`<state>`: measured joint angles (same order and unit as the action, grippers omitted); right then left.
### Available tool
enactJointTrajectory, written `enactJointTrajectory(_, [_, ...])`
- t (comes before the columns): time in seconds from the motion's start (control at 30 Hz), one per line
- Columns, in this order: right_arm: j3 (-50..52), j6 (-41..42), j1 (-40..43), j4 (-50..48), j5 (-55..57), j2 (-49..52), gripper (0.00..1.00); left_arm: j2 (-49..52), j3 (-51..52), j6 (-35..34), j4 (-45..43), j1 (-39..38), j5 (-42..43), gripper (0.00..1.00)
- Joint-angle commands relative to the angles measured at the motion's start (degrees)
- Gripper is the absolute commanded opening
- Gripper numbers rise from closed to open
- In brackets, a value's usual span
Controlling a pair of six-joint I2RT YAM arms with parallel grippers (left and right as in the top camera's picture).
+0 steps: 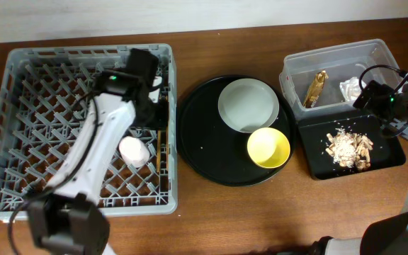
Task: Sort waste into correct bins and load items into the dishwasher rack
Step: 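Set the pink cup upside down in the rack and release, then move the left gripper from the rack toward the white plate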
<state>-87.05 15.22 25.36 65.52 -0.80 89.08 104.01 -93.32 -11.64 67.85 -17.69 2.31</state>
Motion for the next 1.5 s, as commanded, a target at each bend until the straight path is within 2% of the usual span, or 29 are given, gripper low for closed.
enactJointTrajectory(0.0, [-0.28, 0.52, 0.15, 0.02, -0.07, -0.85, 0.99, 4.72, 0.59, -0.31, -1.16, -0.57, 0.17, 0.44])
enactJointTrajectory(0.13, [-0.28, 0.52, 0.15, 0.02, -0.07, -0.85, 0.99, 7.15, 0.59, -0.31, -3.80, -0.59, 4.50, 0.40])
enactJointTrajectory(0.27, [-0.28, 0.52, 0.15, 0.02, -0.07, -0.85, 0.99, 9.38, 0.59, -0.33, -4.46, -0.68, 3.91, 0.36])
enactJointTrajectory(0.33, [-0.28, 0.52, 0.15, 0.02, -0.07, -0.85, 0.99, 9.88, 0.59, -0.33, -4.94, -0.68, 3.91, 0.27])
enactJointTrajectory(0.37, [-0.28, 0.52, 0.15, 0.02, -0.07, -0.85, 0.99, 9.90, 0.59, -0.33, -5.31, -0.68, 3.89, 0.18])
enactJointTrajectory(0.43, [-0.28, 0.52, 0.15, 0.02, -0.07, -0.85, 0.99, 9.90, 0.59, -0.44, -5.75, -0.68, 3.91, 0.12])
enactJointTrajectory(0.9, [-0.28, 0.52, 0.15, 0.02, -0.07, -0.85, 0.99, 9.90, 0.59, -5.44, -6.99, -0.68, 2.34, 0.11])
enactJointTrajectory(0.97, [-0.28, 0.50, 0.15, 0.02, -0.07, -0.85, 0.99, 9.90, 0.59, -6.12, -7.02, -0.68, 2.34, 0.09])
enactJointTrajectory(1.03, [-0.28, 0.52, 0.15, 0.02, -0.07, -0.85, 0.99, 9.90, 0.59, -8.15, -7.02, -0.68, 2.29, 0.02])
enactJointTrajectory(1.17, [-0.28, 0.52, 0.15, 0.02, -0.07, -0.85, 0.99, 9.90, 0.59, -10.03, -7.91, -0.68, 2.16, 0.00])
enactJointTrajectory(1.4, [-0.28, 0.52, 0.15, 0.02, -0.07, -0.85, 0.99, 9.90, 0.59, -10.82, -8.41, -0.68, 2.14, 0.00])
enactJointTrajectory(1.47, [-0.28, 0.50, 0.15, 0.02, -0.07, -0.85, 0.99, 9.90, 0.59, -10.58, -8.09, -0.68, 2.12, 0.08])
